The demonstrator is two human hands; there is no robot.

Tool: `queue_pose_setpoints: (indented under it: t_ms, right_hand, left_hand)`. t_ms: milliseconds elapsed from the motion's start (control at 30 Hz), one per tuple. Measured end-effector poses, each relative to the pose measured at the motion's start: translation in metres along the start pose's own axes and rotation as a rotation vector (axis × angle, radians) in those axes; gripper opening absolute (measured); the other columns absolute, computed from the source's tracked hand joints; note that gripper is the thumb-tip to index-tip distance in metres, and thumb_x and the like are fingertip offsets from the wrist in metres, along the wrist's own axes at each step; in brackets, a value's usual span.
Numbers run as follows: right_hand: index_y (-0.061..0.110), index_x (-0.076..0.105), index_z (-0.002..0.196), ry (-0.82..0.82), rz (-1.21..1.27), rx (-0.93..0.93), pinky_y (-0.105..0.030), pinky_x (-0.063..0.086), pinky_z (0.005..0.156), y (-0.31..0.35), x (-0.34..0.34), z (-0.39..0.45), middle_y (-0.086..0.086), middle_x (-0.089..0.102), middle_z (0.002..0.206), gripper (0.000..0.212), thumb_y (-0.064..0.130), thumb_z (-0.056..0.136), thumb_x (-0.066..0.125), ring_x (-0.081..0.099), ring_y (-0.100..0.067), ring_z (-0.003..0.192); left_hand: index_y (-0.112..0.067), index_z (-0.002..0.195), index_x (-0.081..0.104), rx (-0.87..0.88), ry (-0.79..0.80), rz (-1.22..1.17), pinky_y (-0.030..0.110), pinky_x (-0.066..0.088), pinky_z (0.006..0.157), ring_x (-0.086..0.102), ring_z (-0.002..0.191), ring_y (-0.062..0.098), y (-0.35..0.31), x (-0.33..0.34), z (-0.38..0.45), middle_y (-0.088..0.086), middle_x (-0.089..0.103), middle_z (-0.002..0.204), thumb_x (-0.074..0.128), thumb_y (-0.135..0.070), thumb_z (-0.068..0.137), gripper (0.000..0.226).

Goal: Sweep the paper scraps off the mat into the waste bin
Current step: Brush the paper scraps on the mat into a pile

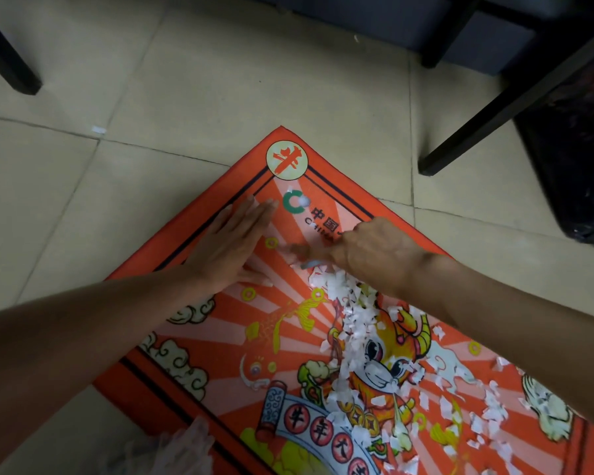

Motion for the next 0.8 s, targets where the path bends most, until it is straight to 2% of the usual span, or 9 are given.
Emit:
queue_pose_setpoints:
  t_ms: [67,200,333,400,467,567,633,700,800]
  right_hand:
    - [0.04,-0.018,0.149,-0.028,-0.004,0.098,-0.028,0.022,0.044,-0.018,-0.008,0.005,0.0,0.038,0.063,0.089,0.0,0.095,0.041,0.033,-0.015,0.049]
    - [0.039,-0.013,0.15,-0.083,-0.011,0.25,-0.028,0.019,0.045,-0.048,-0.019,0.036,0.0,0.044,0.07,0.088,-0.003,0.093,0.039,0.045,-0.022,0.061]
    - [0.038,-0.011,0.151,-0.069,0.026,0.32,-0.03,0.03,0.055,-0.056,-0.015,0.082,-0.001,0.051,0.076,0.084,0.007,0.096,0.044,0.047,-0.024,0.067]
    - [0.039,-0.009,0.151,-0.058,0.003,0.282,-0.031,0.033,0.059,-0.053,-0.014,0.098,-0.002,0.061,0.093,0.078,0.018,0.099,0.046,0.047,-0.022,0.07]
    - [0.038,-0.008,0.152,-0.044,-0.03,0.215,-0.03,0.033,0.06,-0.046,-0.013,0.107,-0.002,0.061,0.099,0.073,0.017,0.101,0.04,0.052,-0.022,0.076]
    - [0.041,-0.004,0.152,-0.049,-0.046,0.145,-0.029,0.024,0.049,-0.034,-0.009,0.106,-0.003,0.059,0.094,0.07,0.01,0.102,0.034,0.059,-0.022,0.078]
    - [0.041,-0.003,0.152,-0.027,-0.044,0.139,-0.028,0.02,0.046,-0.035,-0.005,0.101,-0.003,0.044,0.073,0.068,0.011,0.102,0.033,0.042,-0.017,0.057]
    - [0.043,-0.007,0.15,-0.011,-0.049,0.117,-0.027,0.023,0.045,-0.039,-0.007,0.096,-0.002,0.031,0.065,0.073,0.011,0.101,0.036,0.028,-0.016,0.05]
    - [0.045,-0.008,0.15,-0.003,-0.112,0.033,-0.028,0.027,0.046,-0.039,-0.012,0.087,-0.002,0.04,0.068,0.076,0.016,0.1,0.042,0.036,-0.017,0.052]
  left_hand:
    - [-0.013,0.156,-0.008,0.008,0.008,-0.004,0.045,0.005,0.122,-0.006,0.151,0.025,0.001,0.0,0.002,0.005,-0.002,0.165,0.056,-0.08,0.063,0.132]
    - [-0.016,0.155,-0.012,-0.023,-0.006,-0.042,0.046,0.003,0.122,-0.011,0.151,0.022,0.007,-0.002,0.006,0.001,-0.004,0.165,0.052,-0.086,0.061,0.133]
    - [-0.015,0.156,-0.007,-0.048,-0.012,-0.055,0.045,0.004,0.122,-0.011,0.151,0.022,0.014,0.0,0.009,0.001,-0.002,0.165,0.054,-0.086,0.061,0.134]
    - [-0.015,0.156,-0.008,-0.049,0.0,-0.062,0.044,0.001,0.122,-0.013,0.15,0.021,0.015,0.002,0.01,0.0,-0.005,0.165,0.056,-0.085,0.062,0.133]
    - [-0.016,0.156,-0.009,-0.056,0.001,-0.074,0.044,0.001,0.122,-0.013,0.15,0.021,0.016,0.003,0.01,0.0,-0.007,0.165,0.055,-0.086,0.061,0.134]
    - [-0.015,0.156,-0.008,-0.055,-0.008,-0.056,0.046,0.004,0.122,-0.01,0.151,0.023,0.017,0.004,0.009,0.003,-0.003,0.165,0.05,-0.088,0.061,0.133]
    - [-0.014,0.156,-0.006,-0.061,-0.009,-0.035,0.046,0.004,0.122,-0.009,0.151,0.023,0.017,0.005,0.009,0.004,-0.001,0.165,0.048,-0.09,0.061,0.134]
    - [-0.011,0.156,-0.003,-0.077,-0.012,-0.01,0.048,0.008,0.122,-0.005,0.151,0.025,0.017,0.004,0.009,0.006,0.004,0.165,0.047,-0.09,0.06,0.135]
    - [-0.008,0.156,0.004,-0.074,-0.009,0.031,0.051,0.015,0.12,0.001,0.151,0.028,0.013,0.002,0.008,0.009,0.012,0.163,0.039,-0.09,0.06,0.131]
Point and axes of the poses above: each hand's wrist, its own z-axis towards the middle knuckle, its own x-axis out of the palm, y = z × x, the point moved 6 cm from there along z, towards the middle knuckle
